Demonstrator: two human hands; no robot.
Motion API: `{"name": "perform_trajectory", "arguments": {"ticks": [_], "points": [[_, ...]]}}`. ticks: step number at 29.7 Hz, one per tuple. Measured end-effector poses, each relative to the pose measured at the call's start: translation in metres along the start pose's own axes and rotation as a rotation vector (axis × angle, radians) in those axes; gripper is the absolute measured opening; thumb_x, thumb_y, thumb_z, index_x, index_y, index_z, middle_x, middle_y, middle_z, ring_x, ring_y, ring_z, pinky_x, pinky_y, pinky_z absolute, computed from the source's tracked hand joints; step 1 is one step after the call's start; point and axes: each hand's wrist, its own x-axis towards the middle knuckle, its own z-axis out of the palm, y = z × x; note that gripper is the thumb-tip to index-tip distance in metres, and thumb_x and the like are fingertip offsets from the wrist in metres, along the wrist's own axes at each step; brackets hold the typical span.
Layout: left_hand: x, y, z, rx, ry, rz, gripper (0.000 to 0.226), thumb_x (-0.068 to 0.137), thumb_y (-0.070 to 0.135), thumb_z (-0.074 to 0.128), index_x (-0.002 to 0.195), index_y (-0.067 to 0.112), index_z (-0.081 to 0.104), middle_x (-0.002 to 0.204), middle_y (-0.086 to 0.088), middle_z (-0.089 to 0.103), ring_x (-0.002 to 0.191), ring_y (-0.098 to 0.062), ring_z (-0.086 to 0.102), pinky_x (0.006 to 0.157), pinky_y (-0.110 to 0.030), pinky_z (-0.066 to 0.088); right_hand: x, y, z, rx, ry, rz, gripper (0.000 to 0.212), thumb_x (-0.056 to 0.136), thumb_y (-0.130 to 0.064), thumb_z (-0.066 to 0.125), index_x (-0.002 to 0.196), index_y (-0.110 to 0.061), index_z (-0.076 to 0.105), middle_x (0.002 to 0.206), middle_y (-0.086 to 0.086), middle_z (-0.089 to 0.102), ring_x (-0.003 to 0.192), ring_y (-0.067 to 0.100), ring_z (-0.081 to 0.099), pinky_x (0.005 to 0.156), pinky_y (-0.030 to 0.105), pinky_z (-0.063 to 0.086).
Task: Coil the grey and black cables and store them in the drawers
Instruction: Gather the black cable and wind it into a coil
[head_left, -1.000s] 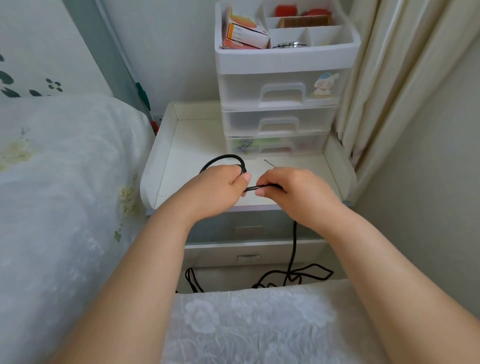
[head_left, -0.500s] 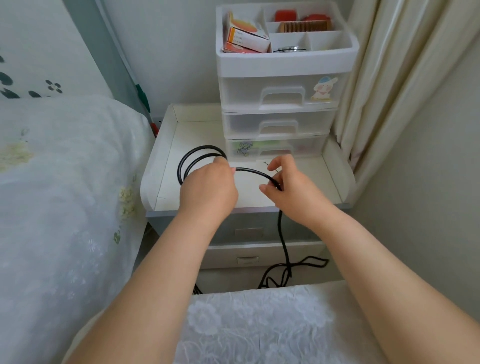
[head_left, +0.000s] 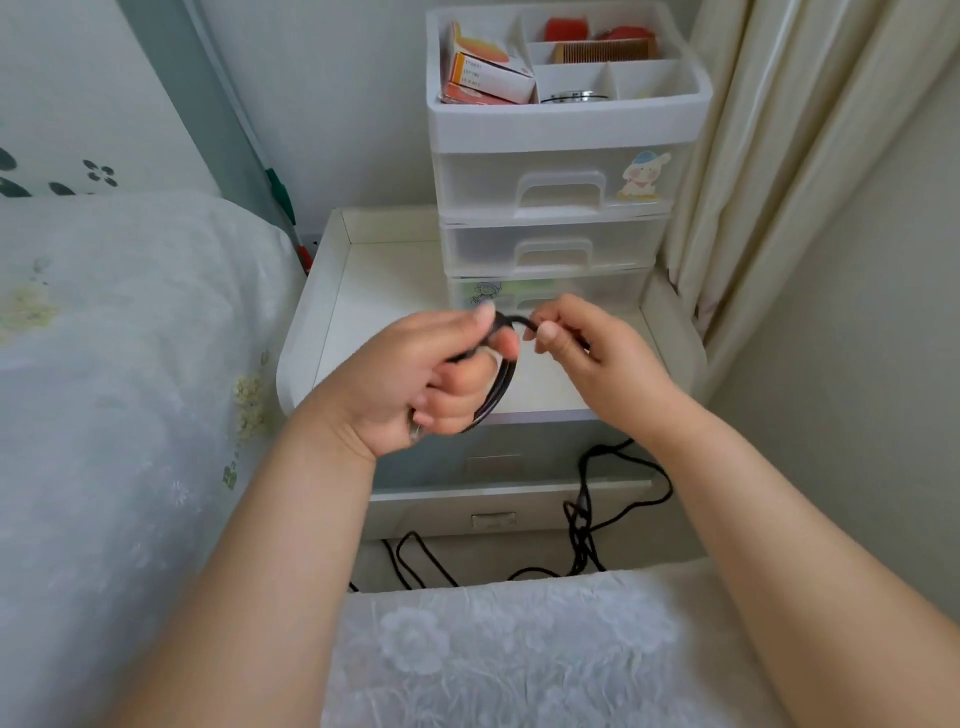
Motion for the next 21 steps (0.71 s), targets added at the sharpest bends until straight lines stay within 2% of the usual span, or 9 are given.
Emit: {"name": "perform_trajectory", "arguments": {"ticks": [3,5,8,11,13,15,18,20,21], "points": [[0.006,0.002,-0.006,-0.416,-0.141,0.049,0.034,0.096,0.032,0.037,0.076,0.013,0.056,0.044,0.009,0.024,0.032,-0.003,0.017,0.031,-0.014,0.02,-0.004,-0.009,0.021,0.002,0.239,-0.013,0.016,0.096,-0.025,0.049,0.106,-0.015,0.057,0.091,-0.005,0.054,0.085,0.007,0.048,0.073,0.017,0.037],[0.009,0.002,-0.011,-0.602,-0.241,0.083,0.036,0.099,0.029,0.034,0.077,0.01,0.055,0.042,0.005,0.038,0.032,-0.005,0.022,0.032,-0.015,0.024,-0.007,-0.018,0.03,0.105,0.341,0.067,0.008,0.095,-0.024,0.053,0.102,-0.022,0.051,0.089,-0.007,0.058,0.086,0.005,0.054,0.074,0.016,0.041],[0.009,0.001,-0.014,-0.575,-0.171,0.12,0.041,0.1,0.031,0.031,0.074,0.011,0.055,0.045,0.005,0.048,0.028,-0.003,0.034,0.031,-0.015,0.026,-0.006,-0.023,0.023,0.111,0.456,0.044,0.009,0.097,-0.02,0.049,0.089,-0.024,0.049,0.067,-0.013,0.054,0.064,0.001,0.051,0.059,0.012,0.037],[0.01,-0.002,-0.002,-0.428,-0.087,0.123,0.044,0.098,0.035,0.032,0.069,0.014,0.058,0.058,0.003,0.057,0.026,0.0,0.036,0.031,-0.014,0.022,0.002,-0.025,0.017,0.159,0.431,0.121,0.018,0.1,-0.018,0.043,0.084,-0.016,0.051,0.059,-0.009,0.048,0.054,0.006,0.043,0.054,0.019,0.036],[0.013,-0.005,0.004,-0.418,-0.048,0.13,0.043,0.097,0.036,0.033,0.071,0.014,0.059,0.067,0.001,0.062,0.025,0.0,0.033,0.031,-0.013,0.022,0.002,-0.029,0.02,0.367,0.342,0.268,0.023,0.101,-0.019,0.039,0.083,-0.014,0.052,0.056,-0.004,0.046,0.048,0.008,0.039,0.048,0.022,0.034],[0.015,-0.007,0.008,-0.464,-0.069,0.151,0.042,0.099,0.035,0.03,0.077,0.013,0.057,0.06,0.005,0.052,0.027,0.0,0.033,0.031,-0.013,0.022,-0.002,-0.035,0.023,0.616,0.283,0.38,0.024,0.102,-0.021,0.036,0.086,-0.012,0.051,0.053,-0.004,0.045,0.043,0.007,0.036,0.042,0.02,0.03],[0.017,-0.008,0.012,-0.476,-0.058,0.193,0.038,0.1,0.031,0.031,0.081,0.011,0.057,0.048,0.008,0.037,0.028,0.0,0.031,0.031,-0.015,0.021,-0.007,-0.038,0.025,0.569,0.298,0.403,0.032,0.103,-0.034,0.029,0.092,-0.016,0.053,0.074,-0.01,0.058,0.055,0.006,0.046,0.052,0.019,0.037],[0.017,-0.009,0.016,-0.461,-0.031,0.206,0.034,0.097,0.028,0.033,0.081,0.01,0.057,0.043,0.008,0.032,0.027,-0.001,0.028,0.03,-0.016,0.02,-0.01,-0.041,0.029,0.507,0.241,0.413,0.051,0.096,-0.054,0.021,0.103,-0.017,0.055,0.09,-0.007,0.061,0.065,0.005,0.051,0.059,0.022,0.037],[0.017,-0.009,0.018,-0.45,-0.015,0.214,0.033,0.096,0.026,0.033,0.081,0.009,0.057,0.041,0.008,0.03,0.026,-0.002,0.027,0.03,-0.017,0.019,-0.011,-0.043,0.03,0.5,0.205,0.413,0.061,0.089,-0.062,0.02,0.108,-0.016,0.054,0.088,-0.007,0.063,0.065,0.004,0.051,0.059,0.022,0.037]]}}
